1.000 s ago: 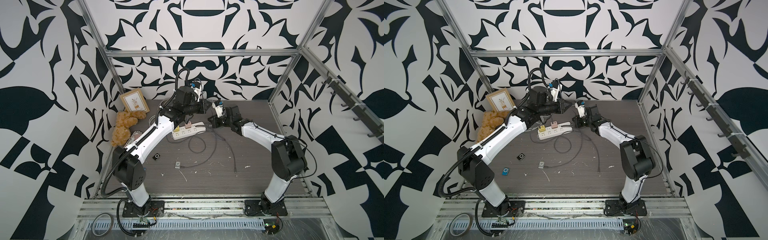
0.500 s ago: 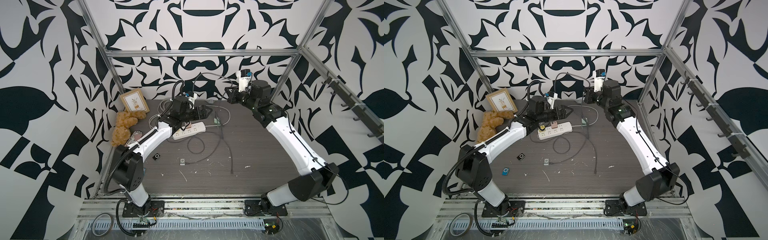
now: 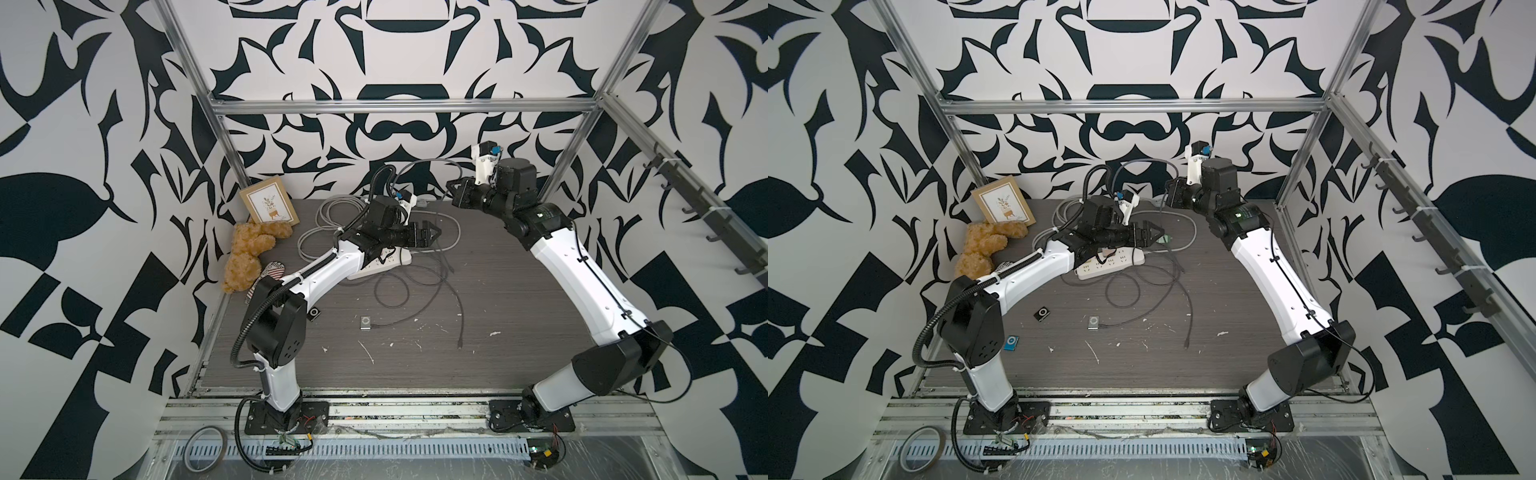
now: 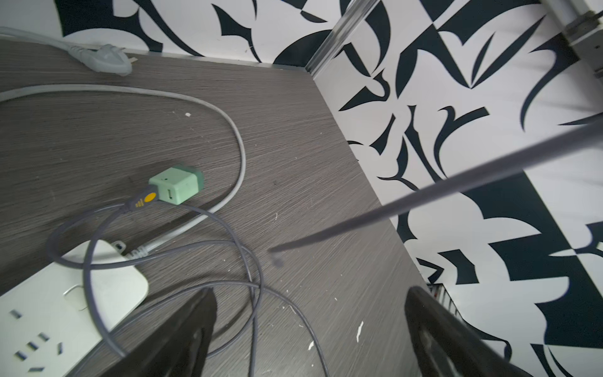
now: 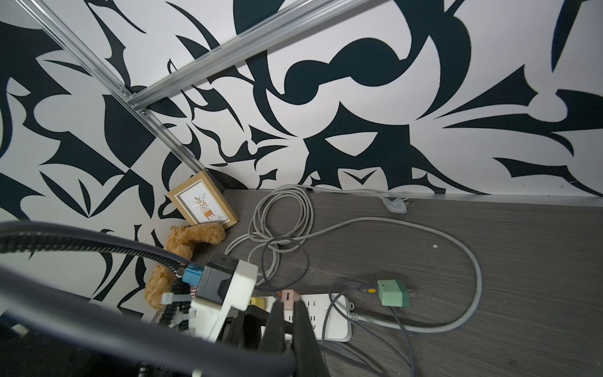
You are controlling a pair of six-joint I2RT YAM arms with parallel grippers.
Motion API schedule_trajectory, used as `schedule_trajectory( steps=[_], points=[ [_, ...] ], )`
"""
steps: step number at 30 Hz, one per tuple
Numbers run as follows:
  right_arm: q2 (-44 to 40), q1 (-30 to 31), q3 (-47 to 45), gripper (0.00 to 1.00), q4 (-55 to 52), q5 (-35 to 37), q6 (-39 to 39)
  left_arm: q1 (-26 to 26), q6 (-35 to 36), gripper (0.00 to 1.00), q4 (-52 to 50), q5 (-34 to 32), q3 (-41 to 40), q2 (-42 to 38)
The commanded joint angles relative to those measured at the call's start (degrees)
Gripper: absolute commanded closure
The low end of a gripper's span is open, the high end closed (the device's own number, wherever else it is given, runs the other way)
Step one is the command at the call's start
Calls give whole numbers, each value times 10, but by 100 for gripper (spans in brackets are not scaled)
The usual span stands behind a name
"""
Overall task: Charge mp3
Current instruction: Pick up the charging cable from the center of the board.
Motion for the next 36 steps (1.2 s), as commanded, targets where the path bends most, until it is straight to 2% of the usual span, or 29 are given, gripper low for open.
schedule_trajectory(
  steps=[1, 9, 14, 17, 20, 23, 24, 27, 28, 31, 32, 34, 36],
  points=[
    [-20, 3, 32, 100, 14, -21, 24, 0, 14, 7, -18, -16, 20, 6],
    [-19, 3, 33, 100, 26, -39, 55, -9, 10, 10, 26, 51, -2, 12],
    [-19, 3, 27, 100, 33, -53, 66, -10, 8, 12, -29, 13, 9, 26],
    [-22, 3, 25, 100, 32, -63, 73, -10, 6, 14, -26, -2, 0, 27],
    [-27, 2, 27, 100, 25, -70, 81, -10, 6, 30, -25, -8, -2, 30],
    [-33, 3, 25, 100, 18, -75, 84, -10, 2, 57, -14, -6, -5, 30],
    [-36, 3, 24, 100, 17, -77, 87, -10, 1, 63, -7, -6, -8, 28],
    [-44, 3, 17, 100, 20, -85, 99, -10, -2, 77, 7, -7, -12, 22],
    [-46, 3, 16, 100, 20, -88, 101, -10, -2, 79, 8, -7, -9, 19],
    [-54, 3, 8, 100, 22, -96, 110, -10, -1, 78, 10, -6, -7, 7],
    [-56, 3, 4, 100, 21, -98, 111, -10, 1, 72, 11, -3, -7, 2],
    [-61, 3, 1, 100, 19, -99, 112, -10, 5, 46, 13, 0, -14, -6],
    [-63, 3, 0, 100, 21, -100, 119, -11, 11, 33, 8, -11, -25, -14]
  ],
)
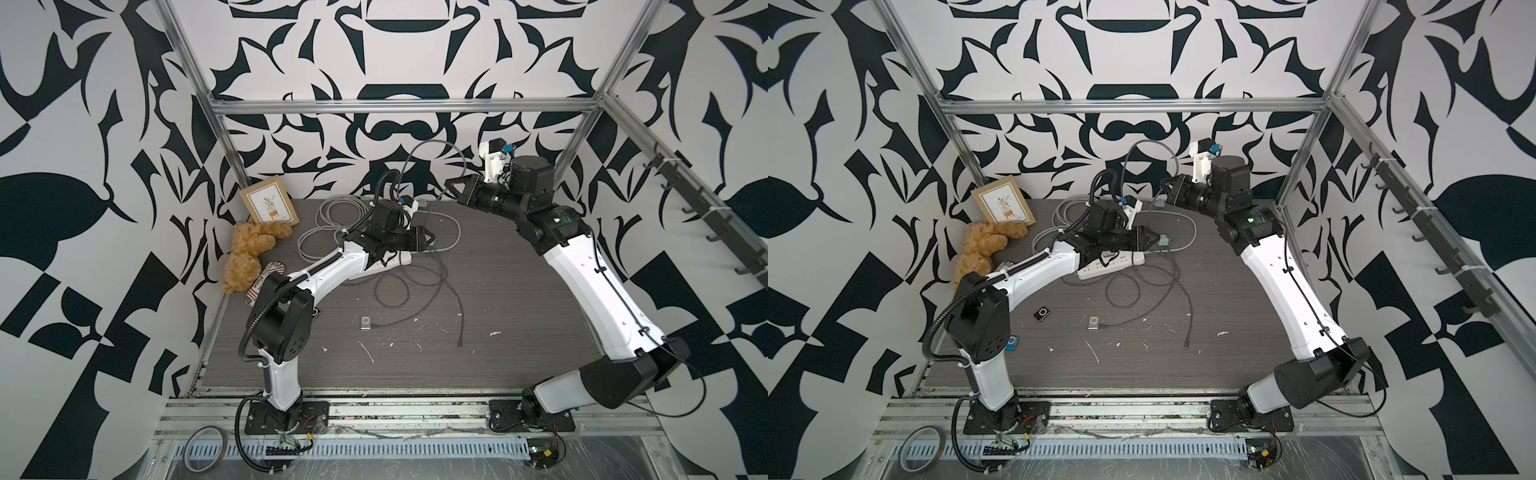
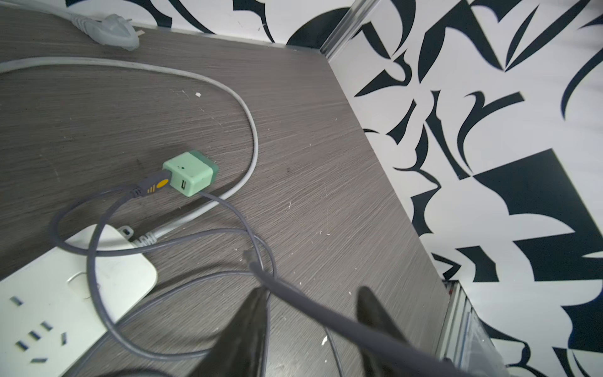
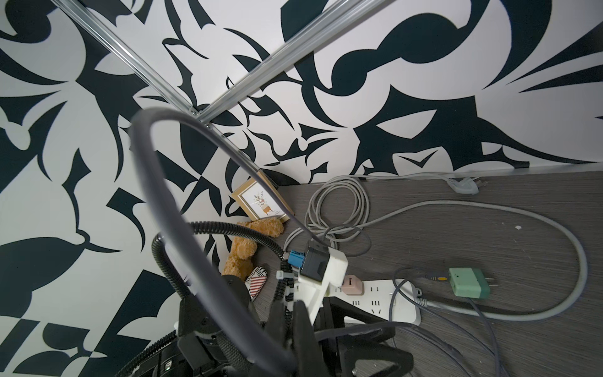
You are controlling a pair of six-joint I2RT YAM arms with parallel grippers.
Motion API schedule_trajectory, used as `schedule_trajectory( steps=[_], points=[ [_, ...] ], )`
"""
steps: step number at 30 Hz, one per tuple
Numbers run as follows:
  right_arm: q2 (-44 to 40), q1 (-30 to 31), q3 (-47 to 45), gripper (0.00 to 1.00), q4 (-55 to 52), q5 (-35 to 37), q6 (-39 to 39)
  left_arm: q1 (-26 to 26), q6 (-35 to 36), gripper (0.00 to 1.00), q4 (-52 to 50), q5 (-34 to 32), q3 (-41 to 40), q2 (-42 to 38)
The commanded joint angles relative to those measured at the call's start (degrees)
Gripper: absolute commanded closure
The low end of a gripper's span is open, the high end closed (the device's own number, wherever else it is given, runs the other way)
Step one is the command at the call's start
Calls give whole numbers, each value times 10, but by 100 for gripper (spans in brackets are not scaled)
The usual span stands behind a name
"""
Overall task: Charge mp3
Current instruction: Pick up the charging cable from the center of the board.
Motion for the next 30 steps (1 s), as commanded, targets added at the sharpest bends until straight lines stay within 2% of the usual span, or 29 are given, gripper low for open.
schedule_trajectory(
  steps=[1, 8, 14, 20, 25, 30],
  points=[
    [-19, 3, 0, 100, 27, -17, 17, -2, 10, 31, 5, -8, -22, -33],
    [-17, 3, 7, 100, 31, -40, 44, -1, 26, 29, 1, -46, -29, -40],
    [-17, 3, 9, 100, 43, -60, 71, -2, 34, 29, 41, -32, -27, -30],
    [-14, 3, 9, 100, 51, -74, 87, -2, 35, 62, 78, -18, -23, -27],
    [-11, -2, 11, 100, 31, -80, 83, 0, 56, 87, 54, -12, -7, -40],
    [-10, -52, -19, 100, -10, -90, 91, 1, 54, 93, 15, 23, 16, -54]
  ],
)
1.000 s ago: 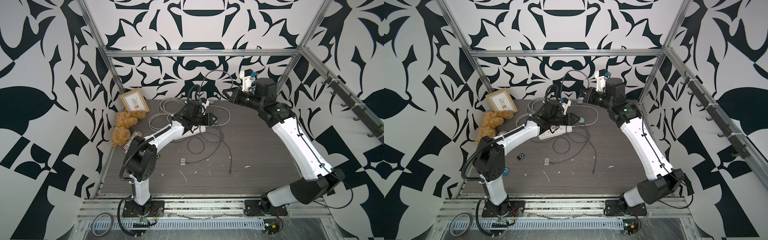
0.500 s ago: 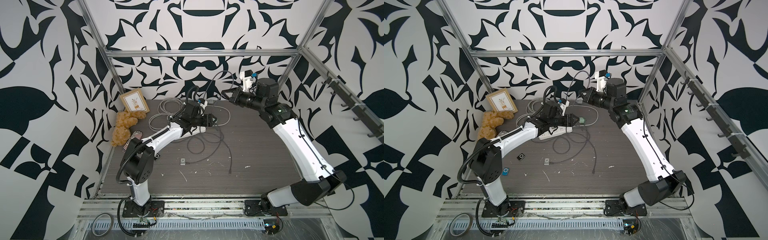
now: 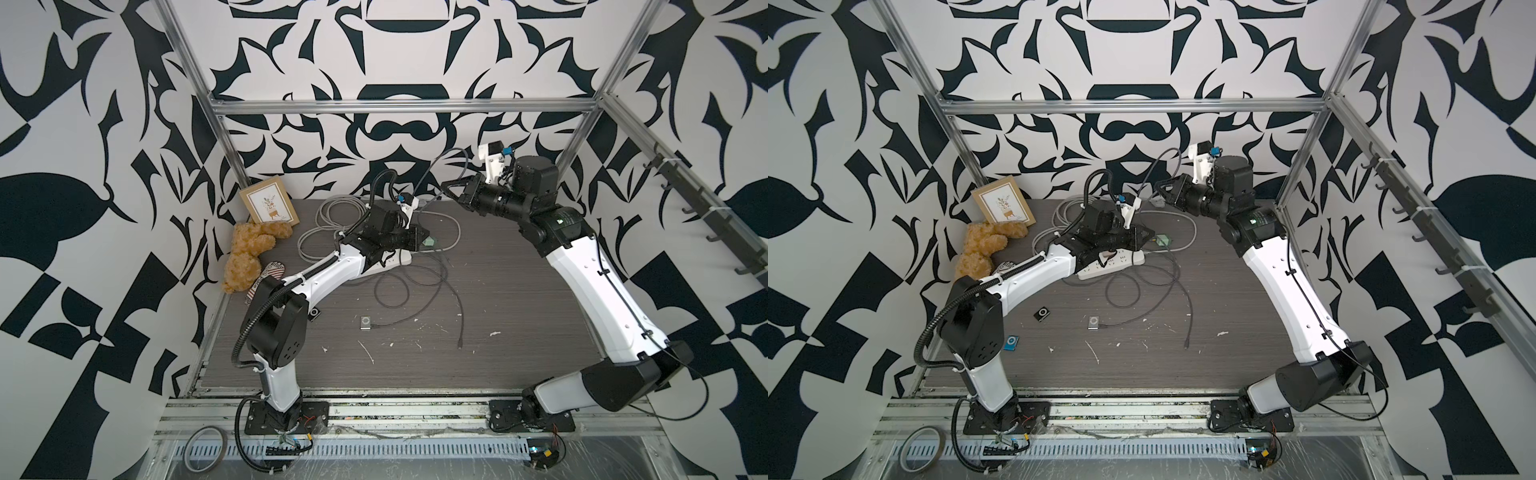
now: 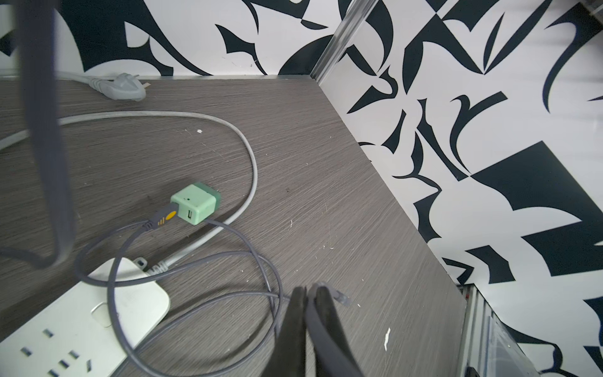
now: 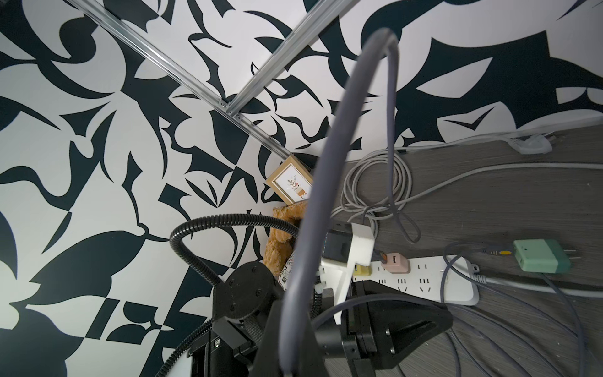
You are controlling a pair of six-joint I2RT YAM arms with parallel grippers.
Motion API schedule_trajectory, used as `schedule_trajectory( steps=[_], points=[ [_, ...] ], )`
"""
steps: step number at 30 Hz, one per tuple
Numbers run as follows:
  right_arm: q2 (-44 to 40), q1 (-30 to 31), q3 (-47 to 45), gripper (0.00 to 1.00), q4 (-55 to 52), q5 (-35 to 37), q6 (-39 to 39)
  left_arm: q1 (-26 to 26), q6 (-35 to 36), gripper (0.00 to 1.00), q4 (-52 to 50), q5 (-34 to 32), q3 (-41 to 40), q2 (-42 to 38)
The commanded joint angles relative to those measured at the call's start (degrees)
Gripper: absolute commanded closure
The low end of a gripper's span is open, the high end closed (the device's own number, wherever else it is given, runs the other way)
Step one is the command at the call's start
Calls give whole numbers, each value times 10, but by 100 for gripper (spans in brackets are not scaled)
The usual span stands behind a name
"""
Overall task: Charge mp3
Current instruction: Pick up the charging cable from the center of the board.
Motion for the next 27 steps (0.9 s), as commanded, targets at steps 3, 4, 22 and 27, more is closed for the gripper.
schedule_trajectory(
  steps=[3, 4, 22, 27],
  points=[
    [-9, -74, -62, 99, 17, -58, 16, 3, 3, 94, -55, 56, 54, -35],
    [-9, -85, -74, 89, 19, -68, 16, 5, -1, 94, -62, 69, 60, -35],
    [-128, -137, -321, 40, -53, -191, -190, 22, 68, 94, -265, 197, 202, 15],
    [-156, -128, -309, 51, -117, -117, -221, 22, 72, 94, -278, 191, 218, 23]
  ],
)
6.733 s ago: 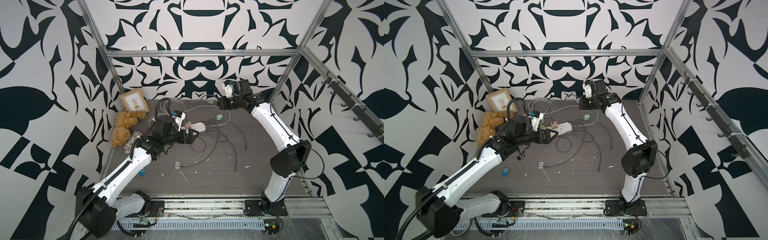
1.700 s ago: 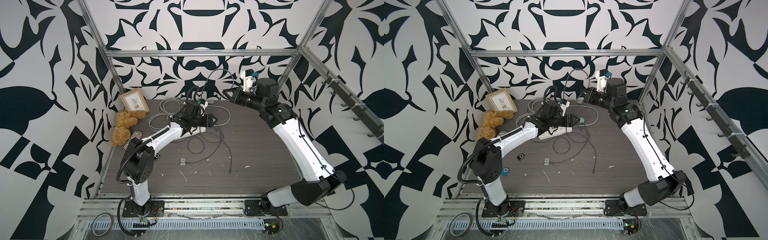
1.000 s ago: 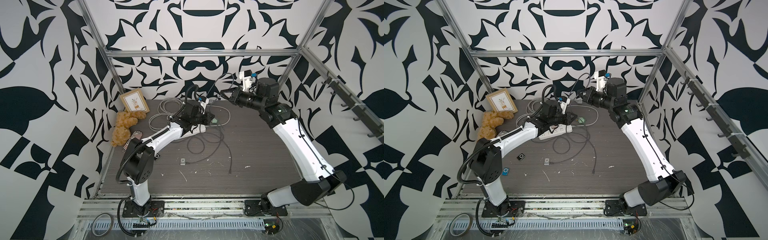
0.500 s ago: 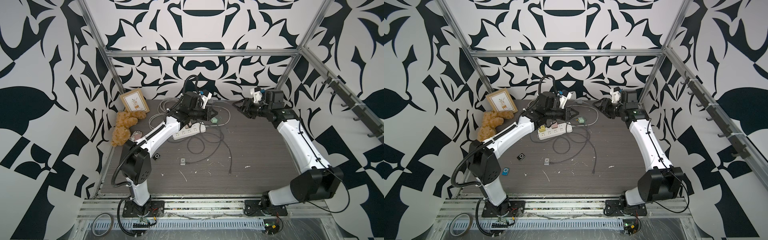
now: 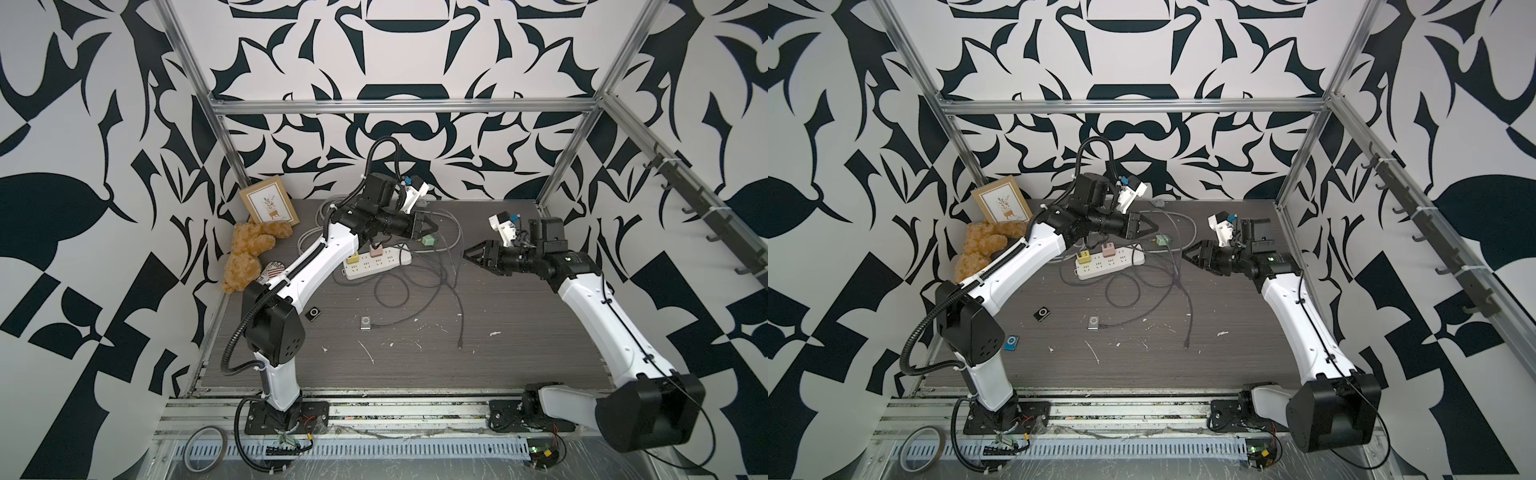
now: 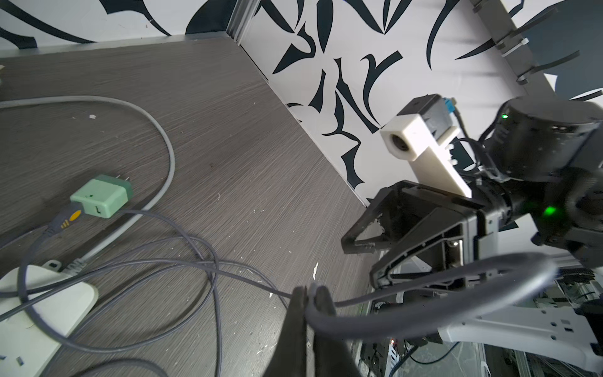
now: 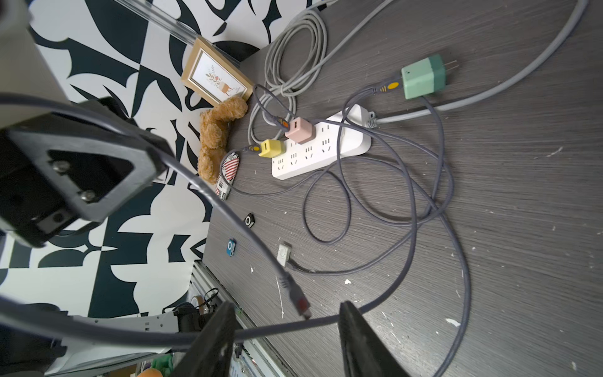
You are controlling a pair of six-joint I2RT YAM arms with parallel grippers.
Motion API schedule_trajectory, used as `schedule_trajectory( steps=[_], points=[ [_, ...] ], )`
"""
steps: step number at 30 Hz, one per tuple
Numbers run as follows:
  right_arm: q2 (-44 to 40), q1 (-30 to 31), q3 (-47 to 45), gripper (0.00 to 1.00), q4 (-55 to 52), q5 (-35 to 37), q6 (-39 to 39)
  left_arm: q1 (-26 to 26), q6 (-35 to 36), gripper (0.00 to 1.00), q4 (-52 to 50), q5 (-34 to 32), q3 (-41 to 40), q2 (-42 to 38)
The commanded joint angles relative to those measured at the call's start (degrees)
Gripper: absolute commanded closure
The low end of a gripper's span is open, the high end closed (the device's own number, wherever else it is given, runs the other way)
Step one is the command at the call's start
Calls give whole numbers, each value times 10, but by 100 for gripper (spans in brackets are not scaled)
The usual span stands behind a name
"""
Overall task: Charge mp3
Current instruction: Pick up the charging cable from the center of the board.
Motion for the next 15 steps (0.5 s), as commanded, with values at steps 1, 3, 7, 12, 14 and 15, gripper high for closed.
schedule_trajectory(
  steps=[1, 3, 7, 12, 14, 15],
  points=[
    [-29, 5, 23, 53, -33, 41, -31, 3, 14, 94, -27, 7, 23, 10],
    [-59, 6, 26, 54, -28, 32, -24, 3, 19, 94, -45, -2, 32, 13],
    [-96, 27, 10, 55, 38, -13, 46, 2, 34, 94, -92, -44, 57, 17],
    [-57, 163, 18, 56, 36, 85, 59, 2, 43, 94, -117, -62, 68, 18],
    [-29, 191, 24, 58, 36, 113, 57, 2, 42, 94, -121, -63, 73, 20],
    [-15, 198, 31, 59, 21, 136, 55, 2, 43, 94, -125, -62, 75, 21]
  ],
)
